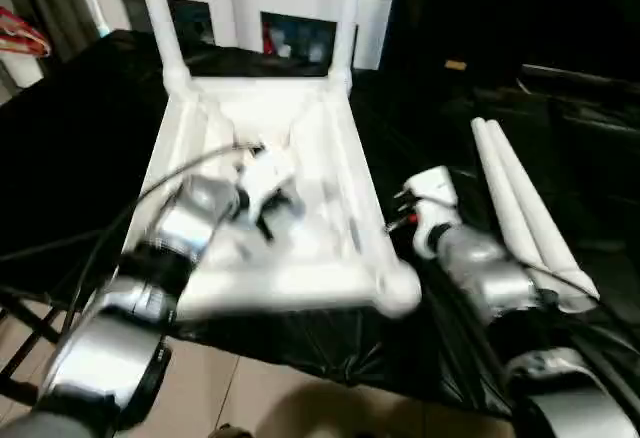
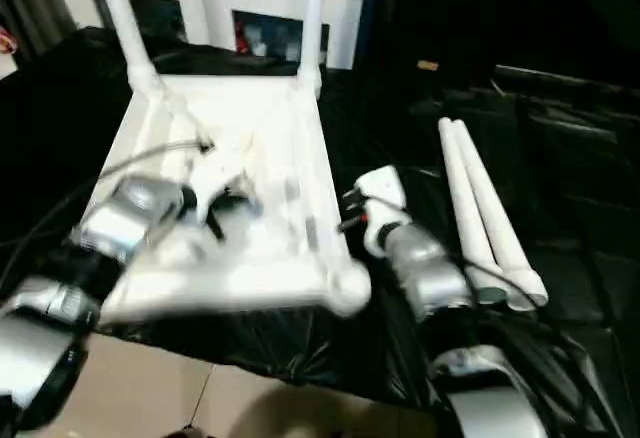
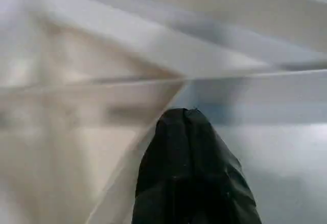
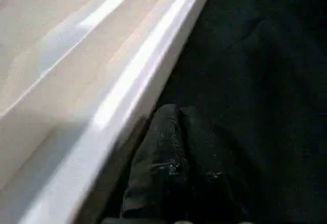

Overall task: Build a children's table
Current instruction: Rotate table base, then pick table leg

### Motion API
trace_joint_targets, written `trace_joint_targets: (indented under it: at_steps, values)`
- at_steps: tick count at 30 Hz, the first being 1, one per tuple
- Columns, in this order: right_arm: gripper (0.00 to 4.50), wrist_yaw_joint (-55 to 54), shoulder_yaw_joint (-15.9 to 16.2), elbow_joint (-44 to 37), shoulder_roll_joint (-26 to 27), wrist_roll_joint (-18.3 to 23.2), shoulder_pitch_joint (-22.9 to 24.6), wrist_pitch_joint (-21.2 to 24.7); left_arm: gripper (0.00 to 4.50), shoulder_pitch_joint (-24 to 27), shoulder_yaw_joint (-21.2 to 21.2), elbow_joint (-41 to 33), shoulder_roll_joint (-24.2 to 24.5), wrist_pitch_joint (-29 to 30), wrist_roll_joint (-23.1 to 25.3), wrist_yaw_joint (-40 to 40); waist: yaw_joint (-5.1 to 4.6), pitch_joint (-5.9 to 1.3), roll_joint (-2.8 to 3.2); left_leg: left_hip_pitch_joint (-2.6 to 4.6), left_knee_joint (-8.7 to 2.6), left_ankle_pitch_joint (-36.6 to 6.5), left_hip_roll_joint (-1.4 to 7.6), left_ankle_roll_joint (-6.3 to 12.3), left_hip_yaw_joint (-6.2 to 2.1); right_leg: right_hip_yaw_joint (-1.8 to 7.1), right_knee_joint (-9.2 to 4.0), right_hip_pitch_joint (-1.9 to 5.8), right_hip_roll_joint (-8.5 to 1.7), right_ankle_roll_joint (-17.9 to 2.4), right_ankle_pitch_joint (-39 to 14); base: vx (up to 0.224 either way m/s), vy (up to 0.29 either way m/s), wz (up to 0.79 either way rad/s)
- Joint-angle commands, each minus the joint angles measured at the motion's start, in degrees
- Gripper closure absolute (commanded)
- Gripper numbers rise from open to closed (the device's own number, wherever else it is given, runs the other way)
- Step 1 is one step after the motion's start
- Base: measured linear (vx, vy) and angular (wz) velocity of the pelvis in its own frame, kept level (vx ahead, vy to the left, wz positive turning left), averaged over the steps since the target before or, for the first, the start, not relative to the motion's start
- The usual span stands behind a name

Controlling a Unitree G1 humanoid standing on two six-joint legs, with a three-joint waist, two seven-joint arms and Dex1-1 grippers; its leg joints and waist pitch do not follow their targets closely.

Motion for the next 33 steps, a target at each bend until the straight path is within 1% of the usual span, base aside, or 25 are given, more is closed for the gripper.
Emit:
trace_joint_targets:
  at_steps: [1, 3, 4, 6, 7, 9, 10, 11, 12, 14, 15, 16, 17, 18, 19, 20, 21, 22, 23, 24, 25, 29, 30, 31, 33]
  values:
    - [4.44, -0.4, -1.5, -4.0, -1.1, 0.4, 1.1, 1.9, 4.5, -2.0, 2.5, 3.5, -0.6, -3.6, 0.3, 5.7, 0.42, -4.67, 0.42, -0.28, -3.51, -5.6, -1.24, 0.6, 0.72, 1.39, -3.02, 4.35, -1.53, -11.6, -2.8, 0.0, 0.0, 0.0]
    - [4.44, -0.6, -1.6, -4.9, -1.4, 0.4, 1.4, 2.2, 4.5, -2.2, 2.9, 4.1, -0.8, -4.3, 0.2, 6.5, 0.39, -4.7, 0.5, -0.28, -3.48, -5.1, -1.1, 0.84, 0.7, 1.36, -2.82, 4.28, -1.64, -12.5, -1.7, 0.0, 0.0, 0.0]
    - [4.44, -1.8, -2.5, -10.0, -2.5, 0.5, 3.2, 5.3, 4.5, -2.7, 4.1, 7.0, -1.9, -7.9, -0.4, 10.1, 0.44, -4.61, 0.79, -0.21, -3.41, -4.9, -1.21, 1.05, 0.74, 1.35, -2.91, 4.2, -1.43, -12.9, -1.1, 0.0, 0.0, 0.0]
    - [4.44, -3.0, -3.0, -13.0, -3.0, 0.2, 4.2, 7.4, 4.5, -2.7, 4.6, 8.3, -2.4, -9.6, -0.6, 11.6, 0.75, -4.77, 0.51, -0.04, -3.25, -3.5, -1.33, 1.54, 0.77, 1.47, -2.76, 4.41, -1.27, -13.0, 2.3, 0.0, 0.0, 0.0]
    - [4.44, -4.4, -3.6, -14.0, -3.1, -0.1, 4.3, 8.6, 4.5, -2.3, 4.4, 7.9, -2.4, -10.2, -0.5, 11.5, 0.78, -4.82, 0.75, -0.14, -3.3, -3.4, -1.31, 1.55, 0.71, 1.39, -2.57, 4.4, -1.4, -13.3, 2.6, 0.0, 0.0, 0.0]
    - [4.44, -8.5, -5.9, -17.5, -3.1, -0.4, 4.7, 13.7, 4.5, -1.2, 4.3, 6.1, -2.2, -11.7, -0.4, 11.6, 0.85, -4.74, 0.57, -0.02, -3.37, -3.9, -1.23, 1.14, 0.74, 1.47, -2.67, 4.36, -1.44, -13.3, 1.9, 0.0, 0.0, 0.0]
    - [4.44, -8.4, -6.5, -19.3, -3.4, 0.1, 5.0, 15.1, 4.5, -1.0, 4.5, 5.7, -2.2, -12.9, -0.7, 11.3, 0.82, -4.66, 0.26, -0.02, -3.44, -4.7, -1.21, 1.0, 0.82, 1.45, -2.82, 4.32, -1.43, -13.1, 0.7, 0.0, 0.0, 0.0]
    - [4.44, -8.5, -7.4, -21.5, -3.5, 0.7, 5.5, 16.3, 4.5, -0.3, 4.9, 3.9, -2.1, -13.3, -1.3, 10.7, 0.85, -4.62, 0.46, 0.08, -3.49, -5.6, -1.14, 0.85, 0.86, 1.47, -2.89, 4.19, -1.53, -12.9, -0.6, 0.0, 0.0, 0.0]
    - [4.28, -8.7, -8.4, -23.8, -3.6, 1.4, 5.9, 17.9, 4.5, 0.5, 5.4, 1.6, -2.1, -13.2, -2.1, 9.6, 0.94, -4.58, 0.18, 0.01, -3.56, -5.8, -0.97, 0.88, 0.78, 1.54, -2.84, 4.42, -1.7, -12.8, -1.1, 0.0, 0.0, 0.0]
    - [4.09, -9.4, -9.2, -25.9, -3.9, 1.2, 6.3, 19.6, 4.5, 1.8, 6.0, -2.1, -2.1, -13.1, -3.4, 7.8, 0.92, -4.44, 0.22, -0.06, -3.67, -5.8, -0.78, 0.8, 0.72, 1.55, -2.83, 4.33, -1.83, -12.9, -1.5, 0.0, 0.0, 0.0]
    - [4.09, -10.1, -9.9, -28.0, -4.4, 0.7, 6.8, 21.5, 4.5, 3.9, 6.8, -7.4, -2.4, -11.4, -5.7, 5.2, 0.87, -4.42, 0.24, 0.08, -3.67, -6.3, -0.79, 0.43, 0.87, 1.52, -2.88, 4.1, -1.79, -12.8, -2.6, 0.0, 0.0, 0.0]
    - [3.88, -11.2, -10.4, -31.1, -5.1, 0.0, 7.7, 25.2, 4.17, 7.1, 7.2, -14.9, -2.8, -8.4, -9.1, 1.6, 0.86, -4.24, 0.2, -0.02, -3.79, -6.7, -0.6, 0.14, 0.85, 1.6, -2.85, 4.16, -1.86, -13.0, -3.4, 0.0, 0.0, 0.0]
    - [3.88, -12.0, -10.7, -32.6, -5.5, -0.3, 8.0, 27.1, 4.17, 9.3, 6.7, -19.5, -2.7, -6.6, -11.0, -0.7, 0.75, -4.1, 0.39, 0.11, -3.88, -7.5, -0.58, -0.16, 1.03, 1.62, -3.04, 3.76, -1.72, -12.8, -4.8, 0.0, 0.0, 0.0]
    - [3.75, -12.0, -10.7, -32.6, -5.5, -0.3, 8.0, 27.1, 4.09, 9.3, 6.7, -19.5, -2.7, -6.6, -11.0, -0.7, 0.75, -4.18, 0.44, 0.04, -3.87, -7.9, -0.6, -0.25, 0.92, 1.58, -3.01, 3.85, -1.74, -12.5, -5.5, 0.0, 0.0, 0.0]
    - [3.62, -12.8, -10.9, -34.0, -6.0, -0.7, 8.3, 29.5, 3.98, 11.4, 5.9, -23.8, -2.3, -4.6, -12.5, -2.5, 0.63, -4.26, 0.44, 0.16, -3.86, -8.4, -0.62, -0.51, 0.99, 1.63, -3.11, 3.8, -1.71, -11.8, -6.6, 0.0, 0.0, 0.0]
    - [3.62, -13.7, -11.6, -35.3, -7.1, -1.2, 8.2, 34.0, 3.98, 15.5, 3.8, -31.8, -1.1, -1.8, -14.9, -5.6, 0.53, -4.22, 0.31, 0.07, -3.87, -8.2, -0.69, -0.38, 1.07, 1.67, -3.27, 3.67, -1.61, -11.4, -6.7, 0.0, 0.0, 0.0]
    - [3.56, -13.7, -11.6, -35.3, -7.1, -1.2, 8.2, 34.0, 3.84, 15.5, 3.8, -31.8, -1.1, -1.8, -14.9, -5.6, 0.41, -4.02, 0.28, -0.08, -4.12, -8.5, -0.46, -0.74, 0.86, 1.65, -3.16, 3.71, -1.69, -11.0, -7.5, 0.0, 0.0, 0.0]
    - [3.44, -13.9, -12.2, -36.1, -8.2, -1.6, 7.9, 38.2, 3.72, 18.9, 2.0, -38.2, -0.2, 0.2, -16.6, -7.7, 0.2, -3.94, 0.49, 0.18, -4.07, -10.1, -0.56, -1.11, 1.0, 1.65, -3.49, 3.44, -1.58, -10.2, -10.2, 0.0, 0.0, 0.0]
    - [3.23, -13.8, -12.5, -36.4, -8.8, -1.6, 7.9, 39.5, 3.6, 20.4, 1.7, -40.9, -0.1, 1.1, -17.2, -8.1, 0.06, -4.04, 0.44, 0.14, -4.03, -9.9, -0.54, -1.14, 1.04, 1.71, -3.51, 3.51, -1.58, -9.9, -10.2, 0.0, 0.0, 0.0]
    - [3.23, -13.6, -12.7, -36.5, -9.6, -1.8, 7.8, 40.7, 3.6, 21.6, 1.5, -42.8, -0.3, 1.9, -17.5, -8.1, -0.15, -3.87, 0.39, -0.03, -4.01, -9.7, -0.66, -1.23, 1.14, 1.74, -3.67, 3.37, -1.35, -9.4, -10.3, 0.0, 0.0, 0.0]
    - [3.14, -13.6, -12.7, -36.5, -9.8, -1.8, 7.7, 41.0, 3.41, 21.9, 1.5, -43.3, -0.3, 2.1, -17.6, -8.1, -0.14, -3.83, 0.45, 0.02, -4.0, -10.0, -0.68, -1.32, 1.15, 1.71, -3.79, 3.29, -1.35, -9.1, -11.1, 0.0, 0.0, 0.0]
    - [2.85, -13.2, -13.3, -36.7, -11.7, -1.3, 7.3, 44.3, 3.2, 25.2, 0.1, -48.9, 0.2, 5.5, -18.2, -9.4, -0.33, -3.69, 0.15, -0.01, -3.95, -11.0, -0.87, -1.32, 1.18, 1.66, -4.41, 3.07, -1.32, -6.4, -16.3, 0.0, 0.0, 0.0]
    - [2.7, -13.3, -13.7, -36.7, -12.1, -1.1, 7.1, 45.9, 2.97, 26.0, -0.5, -51.1, 0.6, 7.1, -18.4, -9.9, -0.43, -3.71, 0.02, -0.2, -3.97, -10.1, -0.85, -1.48, 1.08, 1.65, -4.27, 3.18, -1.29, -6.0, -15.9, 0.0, 0.0, 0.0]
    - [2.62, -13.3, -13.8, -36.8, -12.2, -1.0, 7.0, 46.4, 2.86, 26.2, -0.6, -51.7, 0.7, 7.7, -18.5, -9.9, -0.44, -3.74, 0.09, -0.12, -3.96, -10.1, -0.81, -1.57, 1.08, 1.66, -4.2, 3.12, -1.27, -6.0, -15.7, 0.0, 0.0, 0.0]
    - [2.53, -13.4, -13.9, -36.3, -12.5, -0.8, 6.6, 48.0, 2.8, 26.5, -1.0, -53.5, 1.1, 9.4, -18.9, -9.9, -0.51, -3.82, 0.23, -0.09, -3.86, -9.7, -0.87, -1.68, 1.13, 1.67, -4.1, 3.09, -1.18, -6.1, -14.8, 0.0, 0.0, 0.0]
